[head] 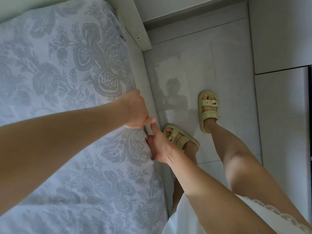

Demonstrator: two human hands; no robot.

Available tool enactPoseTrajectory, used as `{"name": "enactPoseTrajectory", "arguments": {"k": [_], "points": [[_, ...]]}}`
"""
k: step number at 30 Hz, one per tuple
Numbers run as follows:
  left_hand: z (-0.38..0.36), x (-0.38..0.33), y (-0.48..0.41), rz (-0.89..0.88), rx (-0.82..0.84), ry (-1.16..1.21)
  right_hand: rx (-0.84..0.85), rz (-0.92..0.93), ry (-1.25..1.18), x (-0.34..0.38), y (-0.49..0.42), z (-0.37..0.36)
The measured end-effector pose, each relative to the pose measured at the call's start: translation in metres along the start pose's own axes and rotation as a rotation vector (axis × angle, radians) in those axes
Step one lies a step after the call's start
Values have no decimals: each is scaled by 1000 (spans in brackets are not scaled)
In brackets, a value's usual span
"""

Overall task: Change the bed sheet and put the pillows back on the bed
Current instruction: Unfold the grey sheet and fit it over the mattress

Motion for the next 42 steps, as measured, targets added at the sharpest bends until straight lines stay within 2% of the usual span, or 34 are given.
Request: {"name": "enactPoseTrajectory", "arguments": {"k": [4, 6, 9, 11, 14, 17, 20, 22, 24, 25, 27, 30, 32, 35, 39, 40, 42], "points": [[4, -7, -15, 125, 70, -25, -104, 116, 110, 0, -14, -1], [3, -8, -17, 147, 102, -59, -111, 90, -2, -6, -1, 8], [4, -9, -21, 168, 147, -38, -294, 187, -71, -32, 26, 37], [6, -8, -23, 183, 154, -20, -269, 234, -88, -52, 33, 40], [8, -7, -23, 179, 164, -5, -138, 142, -48, -53, 9, 16], [7, -4, -23, 154, 115, 15, -104, 85, -30, -38, -12, 5], [3, -1, -21, 146, -22, 66, -110, 25, -17, -36, -3, 18], [3, 2, -15, 140, -240, 241, -321, 94, 18, -38, 11, 29], [8, 9, 1, 164, -536, 444, -597, 272, 64, -40, 27, 39], [10, 13, 11, 191, -666, 506, -680, 317, 93, -45, 33, 43], [9, 20, 30, 267, -824, 584, -682, 252, 129, -64, 41, 42], [-8, 29, 52, 348, -900, 728, -516, 49, 58, -81, 42, 19], [-19, 28, 62, 385, -965, 759, -447, -17, 63, -79, 37, 7], [-27, 14, 73, 436, -1070, 778, -512, -17, 154, -69, 31, 11], [-39, -9, 98, 572, -1229, 889, -802, 61, 299, -77, 45, 46], [-45, -15, 105, 616, -1241, 911, -793, 13, 299, -86, 53, 47], [-58, -30, 118, 705, -1219, 945, -658, -123, 268, -105, 59, 42]]}}
Point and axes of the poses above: each hand's wrist, its own y-axis away from the middle knuckle, its own z-axis out of the back of the hand, x = y × z, the point moved 2 cm from there along -y, towards the middle knuckle, and after that the axes turned 1 degree about z, right-handed, at the moved point
